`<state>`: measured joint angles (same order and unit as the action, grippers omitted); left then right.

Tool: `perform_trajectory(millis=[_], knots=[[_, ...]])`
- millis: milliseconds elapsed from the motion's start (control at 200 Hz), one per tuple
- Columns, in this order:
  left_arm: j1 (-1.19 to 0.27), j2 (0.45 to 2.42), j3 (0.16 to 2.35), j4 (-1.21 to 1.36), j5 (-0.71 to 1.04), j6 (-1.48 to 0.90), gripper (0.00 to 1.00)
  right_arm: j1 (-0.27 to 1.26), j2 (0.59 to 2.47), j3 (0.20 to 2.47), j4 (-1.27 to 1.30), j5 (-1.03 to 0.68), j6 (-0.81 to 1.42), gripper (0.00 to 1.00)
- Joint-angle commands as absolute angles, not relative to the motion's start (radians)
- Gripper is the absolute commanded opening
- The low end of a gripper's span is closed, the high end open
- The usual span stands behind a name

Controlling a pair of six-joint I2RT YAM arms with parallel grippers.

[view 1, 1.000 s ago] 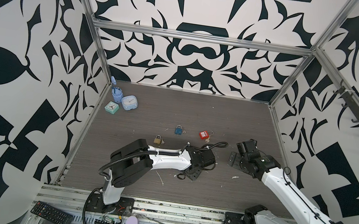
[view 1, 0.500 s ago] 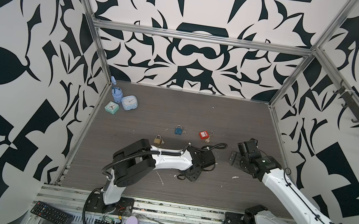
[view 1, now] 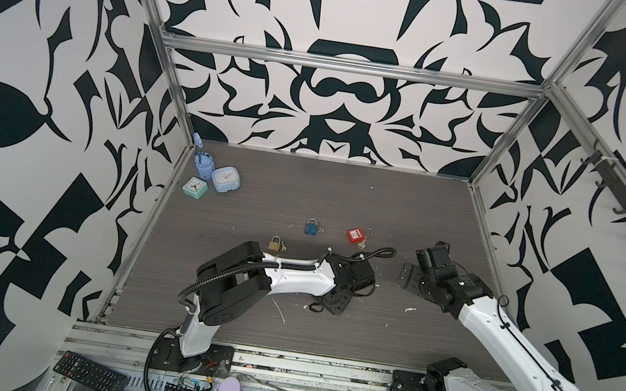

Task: Lock with the key

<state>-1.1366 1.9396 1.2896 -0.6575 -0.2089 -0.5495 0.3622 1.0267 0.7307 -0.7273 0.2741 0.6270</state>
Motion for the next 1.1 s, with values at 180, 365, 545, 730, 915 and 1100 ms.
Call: perform_trajectory(millis=[180,365,545,730,915,1100], knots=[[-1.114,1.977,1.297,-0.669,-0.190,-0.525,0.30,0.355,1.024,0.732,-0.721,0.299,0.624,0.98],[-1.114,1.967,1.303,-0.706,-0.181,-0.538,0.26,0.354,1.032,0.738,-0.717,0.310,0.624,0.98],[-1.113,1.941,1.301,-0.693,-0.198,-0.519,0.10,0.351,1.040,0.741,-0.698,0.279,0.611,0.98],[-1.114,1.815,1.261,-0.556,-0.255,-0.373,0.00,0.351,1.019,0.778,-0.676,0.151,0.582,0.98],[-1.054,1.588,1.123,-0.276,-0.153,-0.161,0.00,0.351,0.933,0.804,-0.607,-0.023,0.539,0.96],[-0.882,1.421,0.948,-0.006,0.227,-0.004,0.00,0.350,0.800,0.763,-0.440,-0.337,0.470,0.88]])
